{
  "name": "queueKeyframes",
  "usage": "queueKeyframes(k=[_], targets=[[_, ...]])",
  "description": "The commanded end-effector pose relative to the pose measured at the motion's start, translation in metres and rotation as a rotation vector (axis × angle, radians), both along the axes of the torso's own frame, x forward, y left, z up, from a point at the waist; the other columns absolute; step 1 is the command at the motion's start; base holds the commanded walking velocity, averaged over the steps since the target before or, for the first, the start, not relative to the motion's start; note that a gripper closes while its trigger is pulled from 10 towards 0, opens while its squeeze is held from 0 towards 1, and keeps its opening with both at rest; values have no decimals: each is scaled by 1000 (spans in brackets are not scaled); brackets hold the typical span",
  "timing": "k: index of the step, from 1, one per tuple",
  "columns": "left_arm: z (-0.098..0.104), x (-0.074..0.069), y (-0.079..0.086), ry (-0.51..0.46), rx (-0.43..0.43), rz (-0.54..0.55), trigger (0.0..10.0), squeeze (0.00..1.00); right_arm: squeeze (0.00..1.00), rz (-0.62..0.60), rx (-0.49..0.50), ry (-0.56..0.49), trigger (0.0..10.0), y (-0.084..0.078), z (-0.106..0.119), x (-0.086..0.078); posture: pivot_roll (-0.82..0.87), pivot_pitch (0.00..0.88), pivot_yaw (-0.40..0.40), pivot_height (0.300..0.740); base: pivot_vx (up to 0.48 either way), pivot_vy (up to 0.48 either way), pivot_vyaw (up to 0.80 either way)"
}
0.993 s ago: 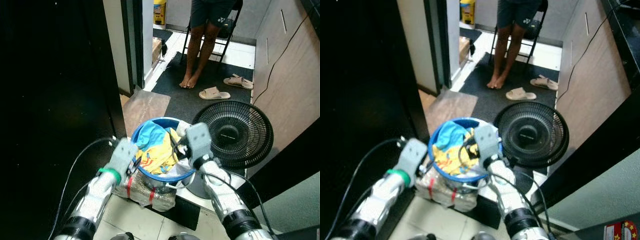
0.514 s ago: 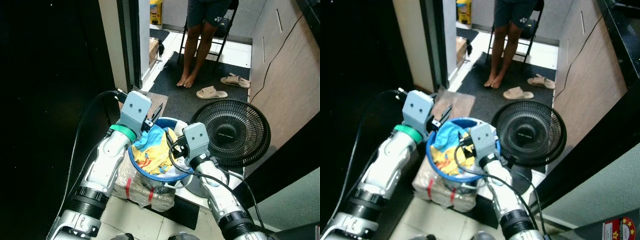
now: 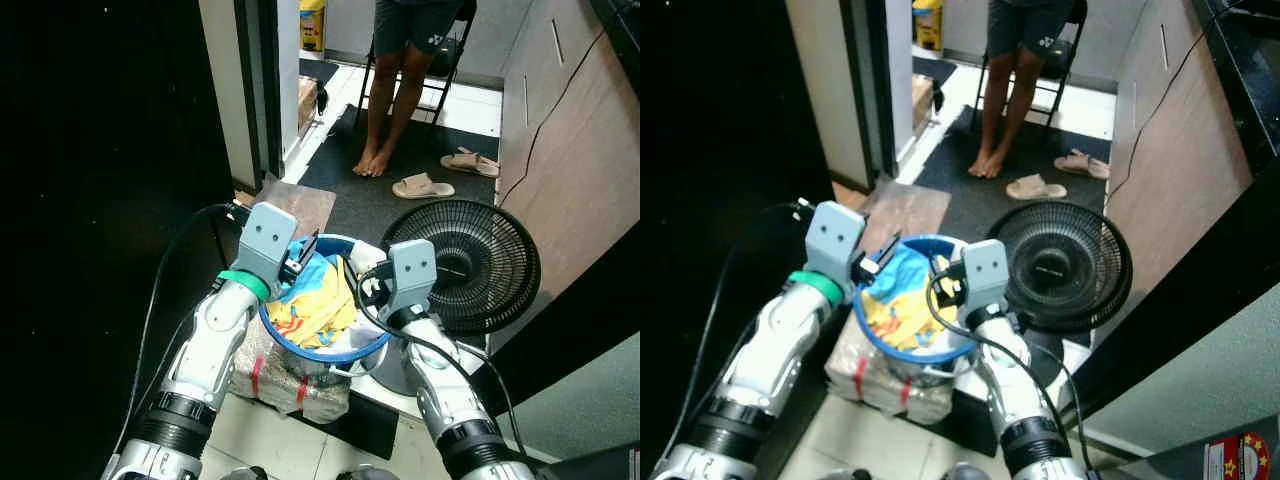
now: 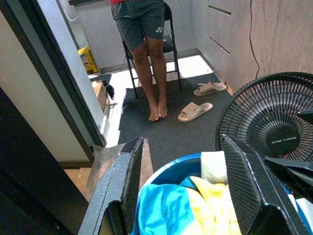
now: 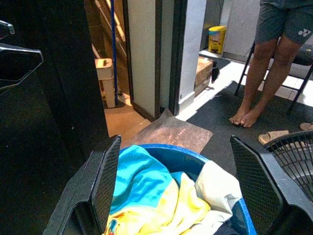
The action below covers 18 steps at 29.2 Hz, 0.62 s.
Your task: Clothes washing
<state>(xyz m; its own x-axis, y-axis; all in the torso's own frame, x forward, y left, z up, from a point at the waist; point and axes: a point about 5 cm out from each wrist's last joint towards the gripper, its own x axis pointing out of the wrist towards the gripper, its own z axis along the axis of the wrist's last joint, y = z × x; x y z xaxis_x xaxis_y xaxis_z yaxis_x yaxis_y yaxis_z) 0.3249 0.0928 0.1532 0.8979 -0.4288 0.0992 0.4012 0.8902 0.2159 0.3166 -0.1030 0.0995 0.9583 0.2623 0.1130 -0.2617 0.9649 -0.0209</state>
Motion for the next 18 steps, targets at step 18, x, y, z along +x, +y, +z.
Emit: queueKeyframes(k=[18], targets=[[2, 4, 2, 8, -2, 15, 10000, 0, 0, 3, 17, -26, 10000, 1, 10, 4, -81, 0, 32, 665, 0, 0, 0]])
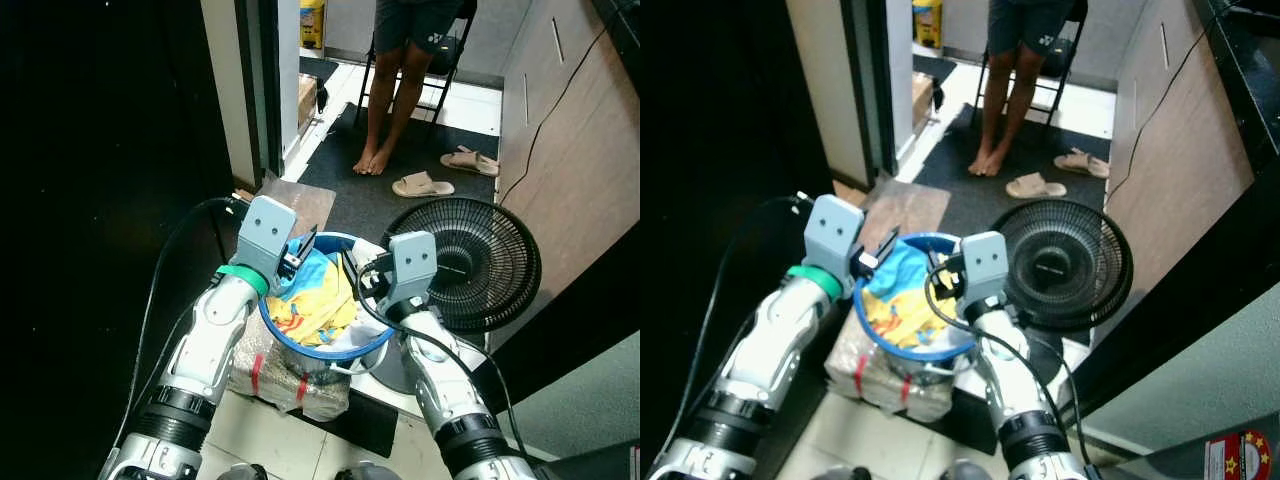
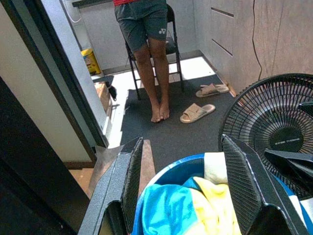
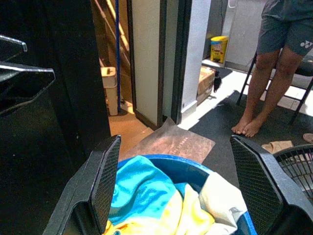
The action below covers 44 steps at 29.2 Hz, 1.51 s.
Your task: Clothes washing
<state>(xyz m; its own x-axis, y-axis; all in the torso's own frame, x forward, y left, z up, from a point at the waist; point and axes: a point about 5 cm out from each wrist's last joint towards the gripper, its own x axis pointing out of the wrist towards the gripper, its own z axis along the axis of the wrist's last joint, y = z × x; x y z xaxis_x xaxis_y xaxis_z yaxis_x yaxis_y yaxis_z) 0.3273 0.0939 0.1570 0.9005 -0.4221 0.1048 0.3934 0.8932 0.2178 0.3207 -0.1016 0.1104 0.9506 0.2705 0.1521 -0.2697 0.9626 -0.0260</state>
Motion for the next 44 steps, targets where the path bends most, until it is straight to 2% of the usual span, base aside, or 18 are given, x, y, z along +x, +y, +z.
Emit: queueKeyframes(k=[1, 34, 44], targets=[[-1, 1, 1, 14, -1, 8, 10000, 0, 0, -6, 12, 14, 10000, -1, -1, 0, -81, 0, 32, 665, 0, 0, 0], [-3, 1, 1, 22, 6, 6, 10000, 0, 0, -3, 13, 17, 10000, 1, -1, 0, -75, 0, 35, 590, 0, 0, 0], [-3, 1, 0, 24, 6, 7, 10000, 0, 0, 0, 12, 19, 10000, 1, -2, 0, -72, 0, 34, 550, 0, 0, 0]])
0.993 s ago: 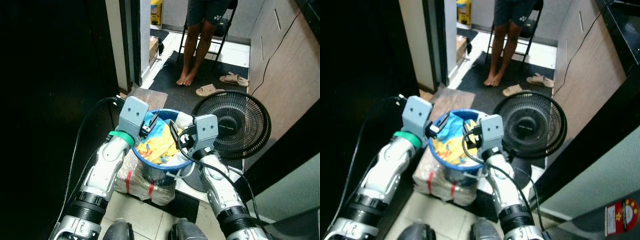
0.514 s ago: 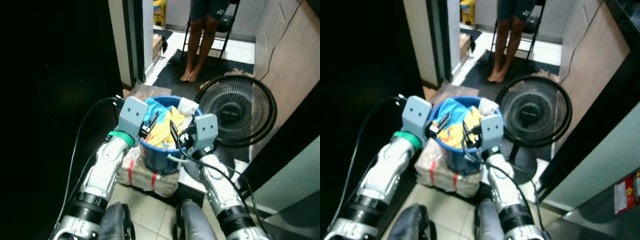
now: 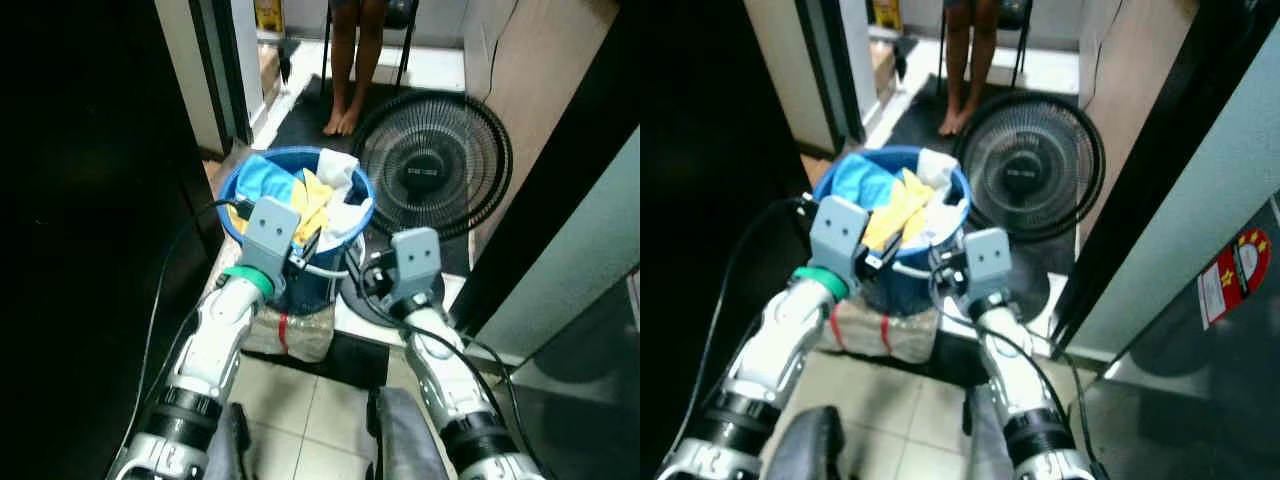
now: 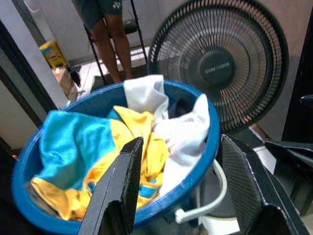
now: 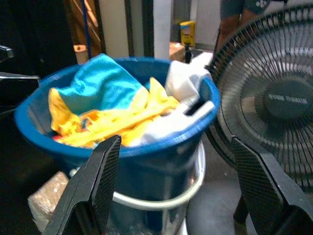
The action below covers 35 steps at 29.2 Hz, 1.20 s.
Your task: Clothes washing
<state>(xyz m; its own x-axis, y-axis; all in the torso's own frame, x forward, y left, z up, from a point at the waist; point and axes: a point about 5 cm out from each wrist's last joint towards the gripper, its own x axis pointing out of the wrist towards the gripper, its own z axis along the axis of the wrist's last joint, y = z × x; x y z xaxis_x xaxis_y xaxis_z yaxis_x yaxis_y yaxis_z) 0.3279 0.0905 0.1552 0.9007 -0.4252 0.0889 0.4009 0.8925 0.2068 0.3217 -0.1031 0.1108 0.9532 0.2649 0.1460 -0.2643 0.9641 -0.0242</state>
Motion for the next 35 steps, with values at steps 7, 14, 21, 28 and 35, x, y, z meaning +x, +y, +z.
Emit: queueKeyframes(k=[7, 14, 21, 28, 35], targets=[[0, 1, 4, 3, 9, 10, 10000, 0, 0, 9, 12, 11, 10000, 4, -2, -1, -72, 0, 35, 530, 0, 0, 0], [17, 7, 2, -21, -43, 20, 10000, 0, 0, 14, 14, 2, 10000, 5, 1, 1, -72, 0, 33, 510, 0, 0, 0], [71, 21, -3, -93, -107, 8, 10000, 0, 0, 18, 33, -38, 10000, 7, 14, 5, -70, 0, 36, 485, 0, 0, 0], [70, 35, -8, -53, -67, 31, 10000, 0, 0, 19, 42, -57, 10000, 10, 23, 11, -70, 0, 37, 465, 0, 0, 0], [65, 50, -8, 9, -2, 90, 10000, 0, 0, 14, 49, -93, 10000, 8, 40, 20, -77, 81, 36, 457, 0, 0, 0]])
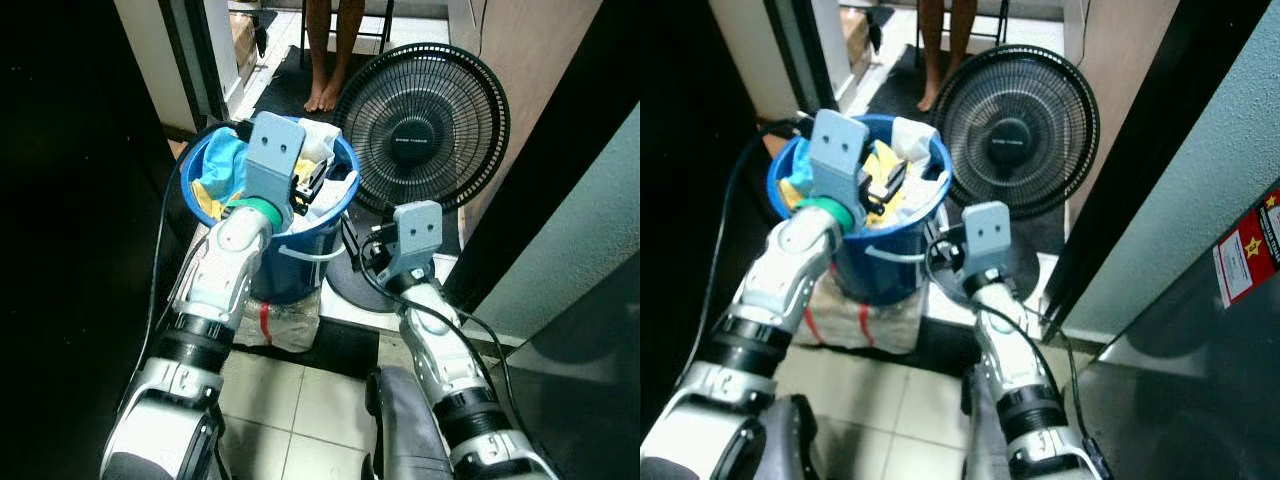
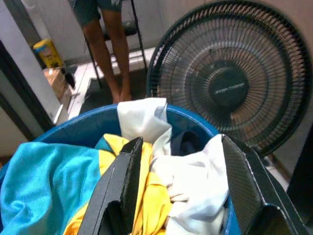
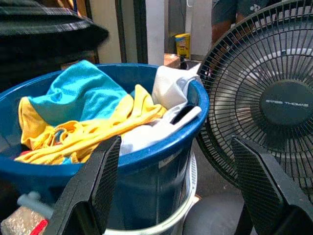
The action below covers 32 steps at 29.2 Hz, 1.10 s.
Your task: Clothes washing
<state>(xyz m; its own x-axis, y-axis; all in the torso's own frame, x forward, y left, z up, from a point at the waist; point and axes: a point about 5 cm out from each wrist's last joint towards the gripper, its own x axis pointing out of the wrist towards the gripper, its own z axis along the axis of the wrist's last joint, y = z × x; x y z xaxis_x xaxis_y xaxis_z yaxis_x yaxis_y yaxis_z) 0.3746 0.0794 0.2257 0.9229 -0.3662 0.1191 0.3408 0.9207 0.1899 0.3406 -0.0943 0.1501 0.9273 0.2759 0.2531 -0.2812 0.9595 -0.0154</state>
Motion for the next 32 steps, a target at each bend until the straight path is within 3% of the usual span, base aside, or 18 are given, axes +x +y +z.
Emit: queueKeyframes(k=[1, 7, 17, 21, 23, 27, 28, 32], targets=[[-5, 6, 5, 47, 28, 46, 10000, 0, 0, -8, 11, 10, 10000, -2, 2, 3, -69, 102, 34, 457, 0, 0, 0], [-3, 9, 9, 62, 22, 70, 10000, 0, 0, -18, 3, 25, 10000, -4, 0, 6, -41, 141, 24, 457, 0, 0, 0], [-15, -10, 23, 105, 27, 100, 10000, 0, 0, 8, 4, 40, 10000, 3, 5, 15, 24, 235, 5, 457, 0, 0, 0], [-16, -10, 27, 114, 31, 117, 10000, 0, 0, 13, 3, 46, 10000, 4, 4, 15, 32, 248, 1, 457, 0, 0, 0], [-15, -8, 35, 124, 27, 148, 10000, 0, 0, 18, 1, 53, 10000, 6, 3, 16, 37, 256, -1, 457, 0, 0, 0], [11, 13, 95, 171, -82, 330, 10000, 0, 0, 28, -5, 65, 10000, 8, 2, 18, 48, 266, -1, 457, 0, 0, 0], [14, 16, 102, 177, -100, 351, 10000, 0, 0, 28, -6, 67, 10000, 8, 1, 19, 49, 267, -1, 457, 0, 0, 0], [10, 22, 102, 214, -100, 369, 10000, 0, 0, 29, -10, 72, 10000, 7, 0, 20, 49, 265, -3, 457, 0, 0, 0]])
